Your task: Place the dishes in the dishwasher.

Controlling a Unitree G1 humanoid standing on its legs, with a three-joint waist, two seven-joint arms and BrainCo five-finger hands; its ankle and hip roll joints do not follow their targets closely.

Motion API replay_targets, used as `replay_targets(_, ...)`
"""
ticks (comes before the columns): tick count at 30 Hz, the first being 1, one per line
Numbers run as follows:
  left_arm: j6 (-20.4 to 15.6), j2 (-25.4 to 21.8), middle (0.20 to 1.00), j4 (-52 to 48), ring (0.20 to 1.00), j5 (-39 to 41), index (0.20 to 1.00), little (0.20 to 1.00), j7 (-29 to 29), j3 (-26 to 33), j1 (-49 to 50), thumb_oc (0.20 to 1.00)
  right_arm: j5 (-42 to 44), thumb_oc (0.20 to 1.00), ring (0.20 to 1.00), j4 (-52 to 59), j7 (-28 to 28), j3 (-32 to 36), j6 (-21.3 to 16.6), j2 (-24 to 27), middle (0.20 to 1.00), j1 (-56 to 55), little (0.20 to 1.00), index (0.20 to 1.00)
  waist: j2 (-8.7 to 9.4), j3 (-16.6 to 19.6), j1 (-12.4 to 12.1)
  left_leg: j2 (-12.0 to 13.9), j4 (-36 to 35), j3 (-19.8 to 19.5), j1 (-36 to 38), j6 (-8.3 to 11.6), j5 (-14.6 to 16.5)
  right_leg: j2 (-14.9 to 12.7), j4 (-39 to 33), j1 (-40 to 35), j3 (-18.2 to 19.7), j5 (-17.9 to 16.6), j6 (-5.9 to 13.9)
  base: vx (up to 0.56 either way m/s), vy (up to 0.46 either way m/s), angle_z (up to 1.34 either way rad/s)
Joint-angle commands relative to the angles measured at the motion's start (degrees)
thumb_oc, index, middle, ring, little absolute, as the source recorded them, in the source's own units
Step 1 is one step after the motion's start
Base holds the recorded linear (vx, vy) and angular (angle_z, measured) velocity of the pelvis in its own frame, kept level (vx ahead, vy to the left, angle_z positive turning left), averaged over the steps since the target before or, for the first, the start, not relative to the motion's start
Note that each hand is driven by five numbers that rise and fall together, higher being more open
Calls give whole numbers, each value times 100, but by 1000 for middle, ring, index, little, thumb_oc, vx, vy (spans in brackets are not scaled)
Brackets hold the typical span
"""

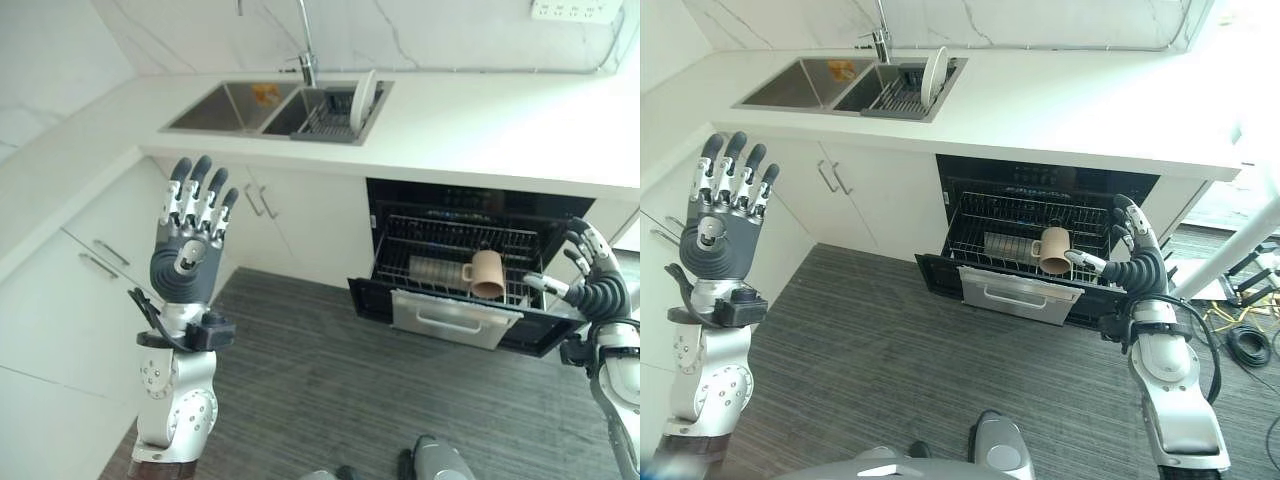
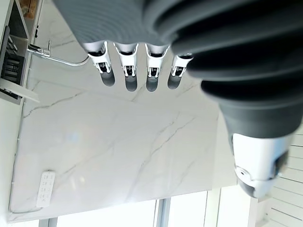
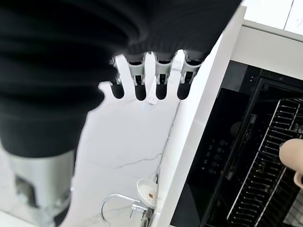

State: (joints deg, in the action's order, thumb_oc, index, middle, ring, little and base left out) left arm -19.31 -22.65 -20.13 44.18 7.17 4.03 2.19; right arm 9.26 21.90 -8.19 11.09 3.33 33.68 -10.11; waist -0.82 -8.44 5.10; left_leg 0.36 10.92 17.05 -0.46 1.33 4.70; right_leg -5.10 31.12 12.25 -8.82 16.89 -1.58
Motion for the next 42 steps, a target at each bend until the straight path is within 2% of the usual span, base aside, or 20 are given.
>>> replay_targets(1, -194, -40, 1000, -339, 1000, 123, 1000, 1000, 171, 210, 17, 1000, -15, 1000, 1000, 34, 30, 433, -197, -34, 1000, 421, 1000, 1000, 374, -261, 139, 424, 627, 374, 110, 84, 202, 76, -1393, -969, -239, -702, 357, 45, 220, 15)
replay_targets(4, -201, -46, 1000, -329, 1000, 251, 1000, 1000, 251, 329, 137, 1000, -47, 1000, 1000, 36, 161, 483, -135, 27, 1000, 430, 1000, 1000, 264, -113, 212, 883, 627, 162, 54, 107, 547, 70, -1393, -892, -188, -685, 407, 79, 304, 29)
replay_targets(7, -209, -45, 1000, -321, 1000, 281, 1000, 1000, 194, 337, 156, 1000, -49, 1000, 1000, 51, 260, 513, -119, 116, 1000, 452, 1000, 1000, 158, 9, 250, 1317, 627, -220, -260, 399, 378, 6, -1393, -835, -90, -636, 472, 94, 317, 9)
replay_targets(11, -362, 18, 1000, -253, 1000, 285, 1000, 1000, 240, 309, 161, 1000, -60, 1000, 1000, 63, 308, 470, 95, 306, 1000, 735, 1000, 1000, 47, 49, 194, 1542, 627, -733, -543, 594, 186, -216, -1393, -751, 131, -668, 590, 135, 435, -5)
replay_targets(15, -425, -43, 1000, -214, 1000, 198, 1000, 1000, 413, 337, 67, 1000, 69, 1000, 1000, 84, 189, 497, 173, 306, 1000, 819, 1000, 1000, -20, 18, 242, 1390, 627, -538, -488, 555, 385, -589, -1393, -685, 209, -851, 952, 136, 494, -52)
replay_targets(16, -371, -122, 1000, -245, 1000, 260, 1000, 1000, 414, 355, 17, 1000, 153, 1000, 1000, 155, 134, 530, 134, 227, 1000, 708, 1000, 1000, -22, -10, 263, 1251, 627, -525, -498, 491, 475, -736, -1393, -646, 207, -991, 1076, 169, 620, -16)
replay_targets(18, -278, -193, 1000, -234, 1000, 268, 1000, 1000, 363, 390, -84, 1000, 153, 1000, 1000, 251, 120, 501, 47, 22, 1000, 516, 1000, 1000, 15, -33, 278, 889, 627, -571, -532, 292, 627, -898, -1393, -622, 256, -1283, 1122, 182, 553, 3)
replay_targets(19, -242, -263, 1000, -234, 1000, 220, 1000, 1000, 272, 406, -126, 1000, 198, 1000, 1000, 352, 184, 470, 31, -100, 1000, 403, 1000, 1000, 27, -60, 289, 721, 627, -594, -495, 166, 741, -959, -1393, -657, 156, -1773, 1145, 136, 423, 3)
replay_targets(20, -215, -290, 1000, -246, 1000, 215, 1000, 1000, 244, 417, -143, 1000, 200, 1000, 1000, 395, 232, 463, 29, -144, 1000, 370, 1000, 1000, 17, -62, 295, 694, 627, -614, -524, 125, 732, -948, -1393, -618, 116, -1978, 1137, 140, 519, -1)
replay_targets(21, -202, -412, 1000, -259, 1000, 130, 1000, 1000, 129, 424, -187, 1000, 128, 1000, 1000, 391, 393, 330, -97, -237, 1000, 355, 1000, 1000, -62, -106, 211, 702, 627, -575, -569, 19, 752, -902, -1196, -643, -417, -2258, 1121, 84, 446, -11)
replay_targets(22, -212, -402, 1000, -256, 1000, -2, 1000, 1000, 105, 421, -192, 1000, 77, 1000, 1000, 367, 431, 257, -147, -294, 1000, 378, 1000, 1000, -62, -119, 138, 721, 627, -511, -590, -3, 748, -1008, -926, -596, -638, -2317, 1104, 84, 454, -30)
replay_targets(23, -199, -404, 1000, -269, 1000, -87, 1000, 1000, 65, 424, -206, 1000, 85, 1000, 1000, 306, 427, 207, -184, -317, 1000, 431, 1000, 1000, -55, -127, 72, 750, 627, -416, -610, -31, 742, -1015, -708, -574, -813, -2261, 1082, 50, 258, -55)
replay_targets(24, -201, -410, 1000, -239, 1000, -64, 1000, 1000, 61, 417, -212, 1000, 103, 1000, 1000, 232, 384, 189, -203, -306, 1000, 469, 1000, 1000, -24, -135, 39, 736, 627, -340, -591, -57, 756, -844, -623, -586, -828, -2058, 1055, 25, 154, -78)
replay_targets(25, -209, -412, 1000, -232, 1000, -52, 1000, 1000, 58, 417, -218, 1000, 102, 1000, 1000, 222, 379, 186, -206, -305, 1000, 479, 1000, 1000, -31, -133, 37, 751, 627, -337, -613, -56, 731, -807, -637, -574, -840, -2065, 1027, 47, 113, -85)
replay_targets(29, -238, -389, 1000, -179, 1000, 38, 1000, 1000, 32, 357, -238, 1000, 135, 1000, 1000, 94, 403, 240, -250, -255, 1000, 499, 1000, 1000, 66, -89, 17, 618, 627, -324, -598, -81, 725, -48, -1379, -875, -923, -1568, 892, 39, 35, -34)
replay_targets(30, -233, -381, 1000, -198, 1000, 5, 1000, 1000, 15, 351, -240, 1000, 159, 1000, 1000, 91, 414, 248, -275, -241, 1000, 499, 1000, 1000, 98, -86, 19, 594, 627, -312, -613, -78, 698, 14, -1393, -816, -943, -1462, 841, -15, -77, -29)
replay_targets(31, -234, -353, 1000, -293, 1000, -122, 1000, 1000, -37, 342, -185, 1000, 242, 1000, 1000, 78, 462, 289, -415, -191, 1000, 418, 1000, 1000, 252, -54, -61, 432, 627, -215, -608, -56, 717, 41, -1393, -647, -1012, -866, 672, 9, -109, -39)
replay_targets(32, -216, -316, 1000, -346, 1000, -171, 1000, 1000, -64, 365, -133, 1000, 249, 1000, 1000, 66, 451, 276, -441, -168, 1000, 377, 1000, 1000, 276, -10, -116, 392, 627, -163, -587, -58, 730, -62, -1393, -677, -979, -780, 673, 44, -140, -33)
replay_targets(33, -246, -287, 1000, -342, 1000, -155, 1000, 1000, -71, 402, -95, 1000, 190, 1000, 1000, 54, 380, 213, -428, -164, 1000, 358, 1000, 1000, 291, 36, -97, 359, 627, -103, -575, -52, 732, -9, -1393, -640, -781, -737, 678, 63, -98, -26)
replay_targets(42, -296, -274, 1000, -340, 1000, -109, 1000, 1000, -250, 371, -102, 1000, -3, 1000, 1000, -118, 386, 48, -497, -230, 1000, 498, 1000, 1000, 183, 233, -46, 377, 627, 237, -416, -104, 855, -119, -1393, -609, -755, -723, 760, 6, -11, -6)
